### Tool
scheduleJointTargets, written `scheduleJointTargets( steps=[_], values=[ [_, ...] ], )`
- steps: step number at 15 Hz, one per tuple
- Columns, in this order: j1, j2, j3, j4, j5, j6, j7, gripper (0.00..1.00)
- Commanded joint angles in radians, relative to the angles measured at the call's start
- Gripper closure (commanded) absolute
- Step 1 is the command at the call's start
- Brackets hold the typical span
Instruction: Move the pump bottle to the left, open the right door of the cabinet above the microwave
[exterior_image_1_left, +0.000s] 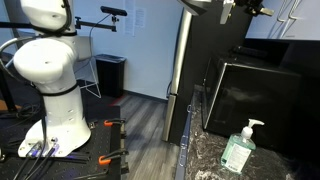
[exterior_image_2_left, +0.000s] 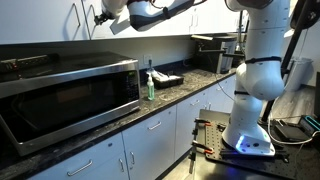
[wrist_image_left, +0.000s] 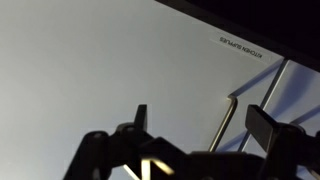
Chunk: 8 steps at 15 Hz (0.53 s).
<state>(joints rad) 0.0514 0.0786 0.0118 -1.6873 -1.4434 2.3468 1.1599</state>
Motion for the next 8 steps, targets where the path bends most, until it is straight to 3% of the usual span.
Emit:
scheduleJointTargets(
  steps=[1, 8],
  values=[
    [-0.039, 0.026, -0.028, 0.026, -0.124, 0.114, 0.163, 0.00],
    [-0.074, 0.087, -0.050, 0.083, -0.321, 0.270, 0.485, 0.00]
  ],
)
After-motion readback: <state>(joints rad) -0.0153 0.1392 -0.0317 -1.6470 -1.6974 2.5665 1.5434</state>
